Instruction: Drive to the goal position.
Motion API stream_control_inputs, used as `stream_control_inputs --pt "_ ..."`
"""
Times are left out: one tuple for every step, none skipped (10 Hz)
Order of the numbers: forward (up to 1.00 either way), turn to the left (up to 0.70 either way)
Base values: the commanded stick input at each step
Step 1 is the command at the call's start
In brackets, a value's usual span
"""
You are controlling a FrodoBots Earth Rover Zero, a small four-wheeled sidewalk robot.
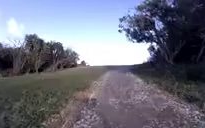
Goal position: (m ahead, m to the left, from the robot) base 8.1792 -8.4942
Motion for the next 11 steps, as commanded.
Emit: stream_control_inputs --pt "0.50 0.00" --pt "0.50 0.00" --pt "0.50 0.00" --pt "0.50 0.00" --pt "0.50 0.00" --pt "0.50 0.00" --pt "0.50 0.00" --pt "0.50 0.00" --pt "0.50 0.00" --pt "0.50 0.00" --pt "0.50 0.00"
